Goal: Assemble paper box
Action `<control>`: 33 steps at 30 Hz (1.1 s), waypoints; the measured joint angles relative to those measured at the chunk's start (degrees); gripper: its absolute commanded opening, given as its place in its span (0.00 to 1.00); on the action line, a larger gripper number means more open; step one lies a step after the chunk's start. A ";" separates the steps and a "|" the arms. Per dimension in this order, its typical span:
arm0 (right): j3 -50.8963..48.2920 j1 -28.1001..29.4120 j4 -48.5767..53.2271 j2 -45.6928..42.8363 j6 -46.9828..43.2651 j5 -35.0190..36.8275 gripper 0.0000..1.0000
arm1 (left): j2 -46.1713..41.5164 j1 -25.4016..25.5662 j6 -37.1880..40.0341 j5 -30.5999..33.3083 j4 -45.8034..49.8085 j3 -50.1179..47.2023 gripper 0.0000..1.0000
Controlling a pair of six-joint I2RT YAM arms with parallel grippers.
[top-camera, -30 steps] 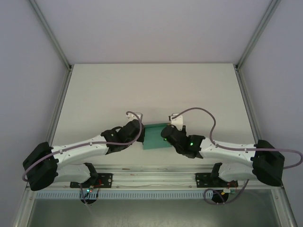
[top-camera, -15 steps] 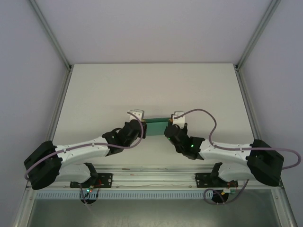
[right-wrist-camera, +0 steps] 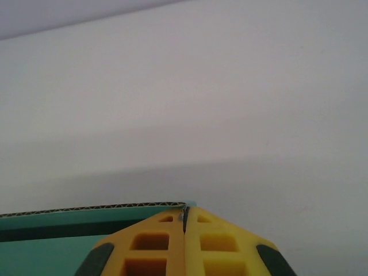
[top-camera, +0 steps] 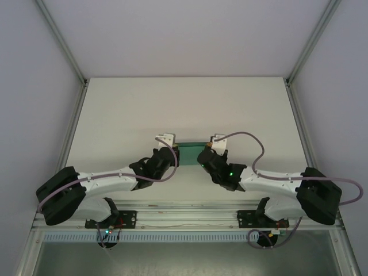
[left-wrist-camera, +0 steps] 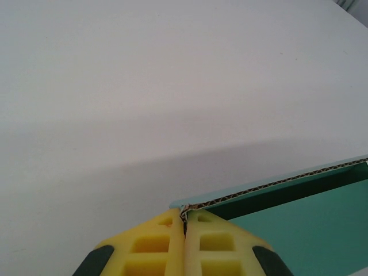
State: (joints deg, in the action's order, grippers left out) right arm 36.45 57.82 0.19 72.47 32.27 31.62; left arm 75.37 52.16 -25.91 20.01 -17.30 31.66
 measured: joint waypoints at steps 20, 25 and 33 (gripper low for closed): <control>-7.06 -1.16 -0.81 -8.02 -0.20 -11.89 0.00 | -2.14 2.25 0.55 -0.07 -12.15 -8.48 0.00; -11.69 -1.16 -6.58 -9.88 -3.02 -12.81 0.00 | -1.84 2.97 1.99 0.02 -12.13 -8.63 0.00; -10.34 -1.14 -2.01 -12.17 -2.40 -13.46 0.24 | -1.01 3.93 2.45 1.29 -12.37 -8.68 0.00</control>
State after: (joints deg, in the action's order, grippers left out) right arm 26.11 56.69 -1.83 60.29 29.87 18.15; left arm 74.37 56.10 -23.46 21.30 -29.67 22.98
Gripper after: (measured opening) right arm 0.166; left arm 0.064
